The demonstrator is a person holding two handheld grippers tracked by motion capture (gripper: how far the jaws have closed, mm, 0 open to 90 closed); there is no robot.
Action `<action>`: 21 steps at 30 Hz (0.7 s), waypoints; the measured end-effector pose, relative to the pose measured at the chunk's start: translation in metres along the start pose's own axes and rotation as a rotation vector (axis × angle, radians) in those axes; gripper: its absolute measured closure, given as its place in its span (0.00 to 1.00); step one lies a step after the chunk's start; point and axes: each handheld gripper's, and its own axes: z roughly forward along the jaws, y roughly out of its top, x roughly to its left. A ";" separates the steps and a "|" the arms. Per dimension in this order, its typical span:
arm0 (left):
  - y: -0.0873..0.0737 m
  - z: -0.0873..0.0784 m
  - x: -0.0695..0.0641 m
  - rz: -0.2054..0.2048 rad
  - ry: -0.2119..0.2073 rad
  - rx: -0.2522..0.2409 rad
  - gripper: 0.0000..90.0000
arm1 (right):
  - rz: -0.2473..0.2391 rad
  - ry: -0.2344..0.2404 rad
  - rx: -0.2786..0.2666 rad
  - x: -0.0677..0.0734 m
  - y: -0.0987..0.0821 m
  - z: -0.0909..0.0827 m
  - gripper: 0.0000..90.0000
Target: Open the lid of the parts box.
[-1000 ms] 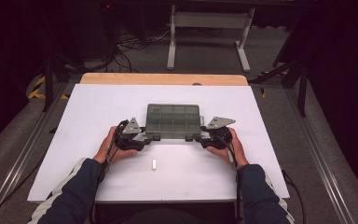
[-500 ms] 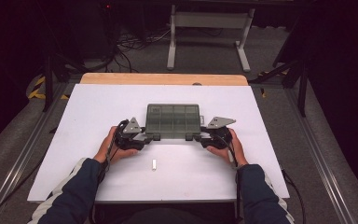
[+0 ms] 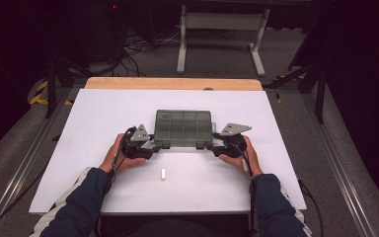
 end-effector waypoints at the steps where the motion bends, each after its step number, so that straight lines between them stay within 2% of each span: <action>1: 0.000 0.000 0.000 -0.002 0.004 0.000 0.54 | -0.003 -0.002 0.008 0.000 0.000 0.001 0.50; 10: 0.000 0.000 -0.001 -0.003 0.020 0.004 0.59 | -0.006 -0.008 0.007 0.001 0.000 0.001 0.51; 14: 0.000 0.000 -0.001 -0.004 0.023 0.004 0.59 | 0.002 0.005 -0.010 0.000 -0.001 -0.001 0.55; 16: 0.000 0.000 -0.001 -0.004 0.025 0.004 0.60 | 0.009 0.012 -0.030 -0.001 -0.001 -0.003 0.57; 21: 0.000 0.000 -0.001 0.000 0.022 0.004 0.57 | 0.009 0.006 -0.028 0.000 -0.001 -0.002 0.57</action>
